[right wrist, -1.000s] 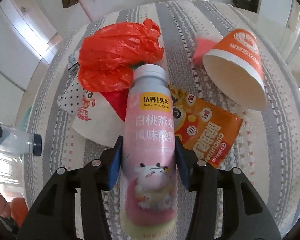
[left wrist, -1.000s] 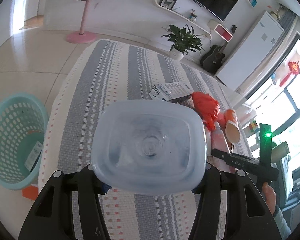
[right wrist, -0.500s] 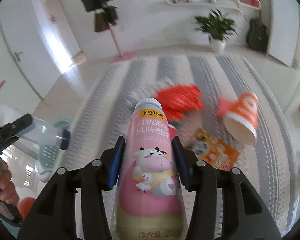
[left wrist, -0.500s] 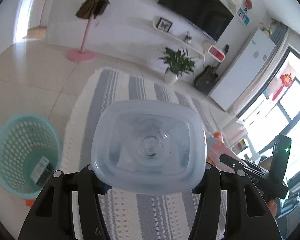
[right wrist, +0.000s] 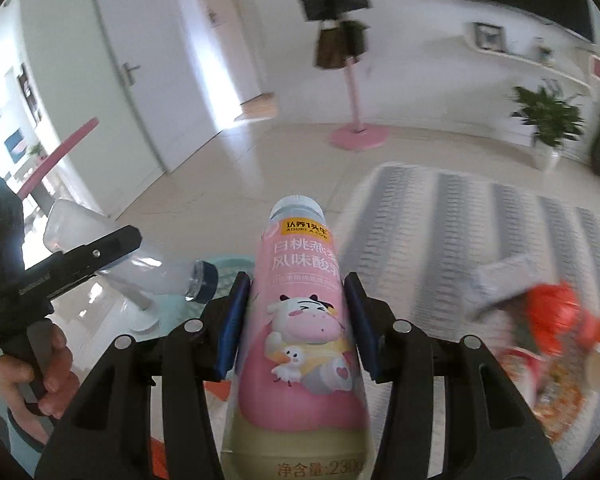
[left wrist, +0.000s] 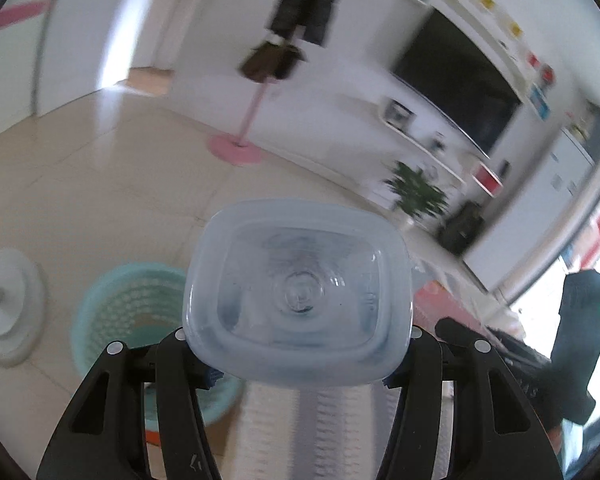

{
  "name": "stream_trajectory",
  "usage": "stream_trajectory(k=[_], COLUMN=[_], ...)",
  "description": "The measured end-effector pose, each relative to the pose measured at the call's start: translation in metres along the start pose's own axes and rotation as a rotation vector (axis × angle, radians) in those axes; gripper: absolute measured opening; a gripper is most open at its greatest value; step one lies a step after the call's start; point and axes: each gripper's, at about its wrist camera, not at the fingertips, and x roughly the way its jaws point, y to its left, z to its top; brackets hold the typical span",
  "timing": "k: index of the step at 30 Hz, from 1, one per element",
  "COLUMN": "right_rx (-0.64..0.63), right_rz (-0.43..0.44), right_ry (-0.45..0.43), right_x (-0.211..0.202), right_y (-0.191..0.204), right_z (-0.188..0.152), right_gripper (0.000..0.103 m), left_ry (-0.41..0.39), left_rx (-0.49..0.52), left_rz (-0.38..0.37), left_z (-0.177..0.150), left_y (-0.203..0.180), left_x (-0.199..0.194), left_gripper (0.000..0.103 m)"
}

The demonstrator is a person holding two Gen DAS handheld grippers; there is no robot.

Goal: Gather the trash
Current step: 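Carry both bottles over the teal basket and open both tools to drop them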

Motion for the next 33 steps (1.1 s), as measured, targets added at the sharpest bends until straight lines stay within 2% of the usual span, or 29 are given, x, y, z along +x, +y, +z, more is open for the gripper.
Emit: stream_trajectory(k=[4,7,12,14,17,21,24,28,33], right_rx=[0.005,0.026,0.023,0.01,0.013,0.028,0.039,0.026,0.049], right_rz=[0.047,0.067,0.072,0.061,0.054,0.032,0.023,0.02,0.014], right_ry=[0.076,0.149,0.27,0.313,0.365,0.409,0.414,0.384,0.355], right_x=[0.059,0.104,0.167,0.186,0.208,0.227,0.232,0.22,0.193], right_y=[0.026,0.046,0.068,0.075,0.078,0.076,0.074,0.075,0.06], right_z=[0.001,-0.01,-0.037,-0.048,-0.062,-0.075,-0.073,-0.068,-0.071], right_gripper=[0.045,0.045,0.045,0.045,0.045,0.045,0.046,0.049,0.049], left_ry=[0.006,0.033,0.087,0.134,0.19,0.233,0.228,0.191,0.109], left_rx=[-0.096,-0.158,-0.193,-0.228,-0.275,-0.26,-0.268,-0.243,-0.197], left_rz=[0.098,0.142,0.2,0.22,0.219,0.252,0.266,0.273,0.219], left_z=[0.002,-0.007,-0.029,-0.036,-0.039,-0.044,-0.042,-0.039,-0.032], left_y=[0.059,0.093,0.128,0.138,0.151,0.159,0.16,0.156,0.133], left_x=[0.012,0.026,0.052,0.063,0.074,0.081,0.079,0.071,0.059], left_gripper=[0.053,0.053,0.053,0.053,0.053,0.053,0.063,0.064,0.064])
